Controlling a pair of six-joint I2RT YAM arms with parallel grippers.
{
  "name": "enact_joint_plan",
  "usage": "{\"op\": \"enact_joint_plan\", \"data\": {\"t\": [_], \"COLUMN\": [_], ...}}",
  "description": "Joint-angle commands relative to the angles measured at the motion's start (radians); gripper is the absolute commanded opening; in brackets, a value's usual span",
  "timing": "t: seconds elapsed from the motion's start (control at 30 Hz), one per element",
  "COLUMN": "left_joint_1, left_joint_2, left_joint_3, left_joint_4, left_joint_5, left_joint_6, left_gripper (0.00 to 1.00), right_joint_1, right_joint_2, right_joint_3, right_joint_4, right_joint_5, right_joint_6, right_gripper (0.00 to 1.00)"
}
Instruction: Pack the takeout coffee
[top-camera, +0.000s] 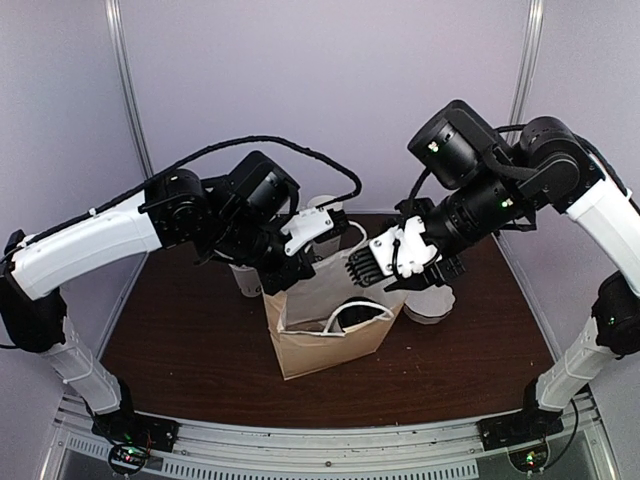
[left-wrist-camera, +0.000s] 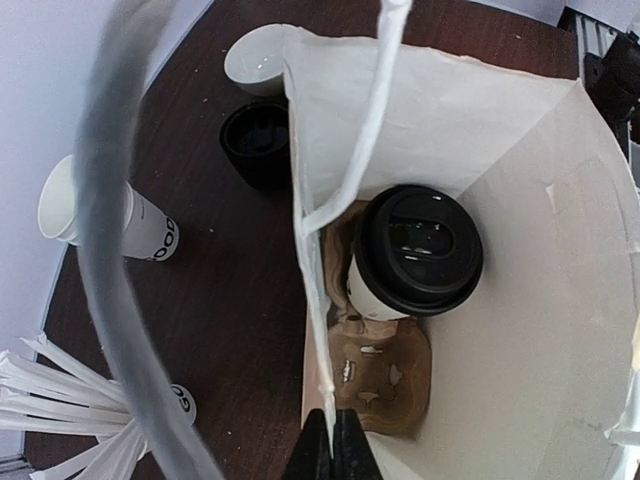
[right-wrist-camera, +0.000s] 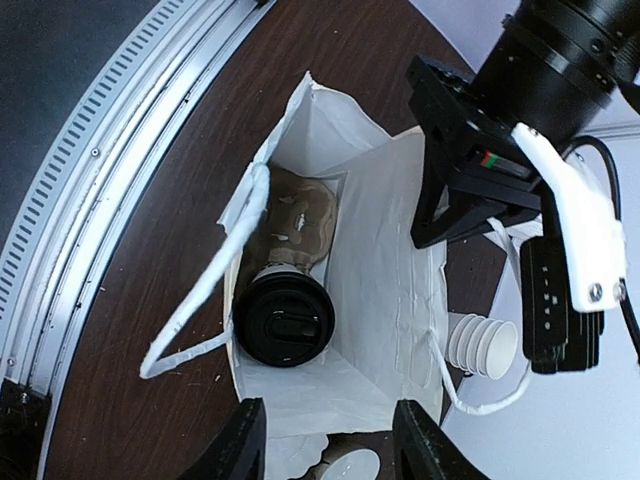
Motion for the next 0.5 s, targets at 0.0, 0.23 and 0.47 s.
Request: {"op": "enact_joint_plan", "data": {"t": [0.0, 0.23, 0.47], "left_joint_1": [0.062, 0.101, 0.114], "left_joint_2": [-0.004, 0.031, 0.033], "left_joint_3": [-0.005, 0.022, 0.067], "left_joint_4": [0.082, 0.078, 0.045], "left_joint_5": [0.056, 0.084, 0.062], "left_joint_6": [0.007, 0.025, 0.020], "left_gripper": [0.02, 0.13, 0.52], "right_joint_1": [-0.136, -0.519, -0.793], "right_joint_2": [-0.033, -0.100, -0.125], "right_joint_3": [0.033, -0.102, -0.247], "right_joint_4": [0.003, 0.091, 0.188], "right_joint_5": [-0.102, -0.293, -0.497], "right_joint_6": [0.046, 0.084, 0.199], "right_gripper": [0.46, 0.48, 0.54]}}
